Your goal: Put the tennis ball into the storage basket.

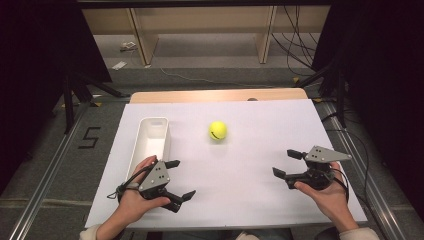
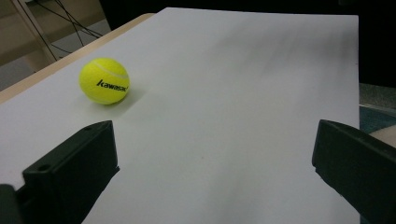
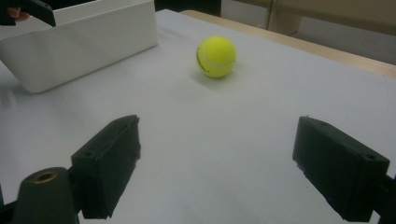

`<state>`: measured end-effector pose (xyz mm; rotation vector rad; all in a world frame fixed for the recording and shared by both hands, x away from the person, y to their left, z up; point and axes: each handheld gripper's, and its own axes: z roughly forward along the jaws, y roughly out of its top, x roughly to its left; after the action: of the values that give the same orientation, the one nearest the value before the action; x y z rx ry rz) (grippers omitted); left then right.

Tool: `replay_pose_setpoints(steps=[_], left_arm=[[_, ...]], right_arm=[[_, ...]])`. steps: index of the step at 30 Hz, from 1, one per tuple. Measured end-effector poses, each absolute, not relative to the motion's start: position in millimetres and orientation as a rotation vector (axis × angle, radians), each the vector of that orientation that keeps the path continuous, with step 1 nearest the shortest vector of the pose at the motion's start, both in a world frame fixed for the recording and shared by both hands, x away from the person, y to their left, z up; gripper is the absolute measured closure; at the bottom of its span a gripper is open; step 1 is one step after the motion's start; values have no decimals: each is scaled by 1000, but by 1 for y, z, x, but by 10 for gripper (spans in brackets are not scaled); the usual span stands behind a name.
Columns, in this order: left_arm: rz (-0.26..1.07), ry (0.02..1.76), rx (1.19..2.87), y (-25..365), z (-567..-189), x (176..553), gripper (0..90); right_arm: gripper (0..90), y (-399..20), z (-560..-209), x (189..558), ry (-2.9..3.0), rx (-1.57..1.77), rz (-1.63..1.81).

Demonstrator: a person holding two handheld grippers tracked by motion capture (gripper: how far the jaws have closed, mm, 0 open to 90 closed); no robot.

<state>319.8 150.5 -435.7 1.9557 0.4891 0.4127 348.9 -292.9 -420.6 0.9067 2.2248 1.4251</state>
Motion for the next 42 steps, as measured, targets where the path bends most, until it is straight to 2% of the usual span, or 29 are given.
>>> replay_pose_setpoints(steps=[20,42], left_arm=[[411,474,1958,149,-435,318,0],[409,471,1964,148,-436,318,0]], right_arm=[[155,-287,-422,353,2222,908,1405],[155,-262,-424,382,2242,871,1371]])
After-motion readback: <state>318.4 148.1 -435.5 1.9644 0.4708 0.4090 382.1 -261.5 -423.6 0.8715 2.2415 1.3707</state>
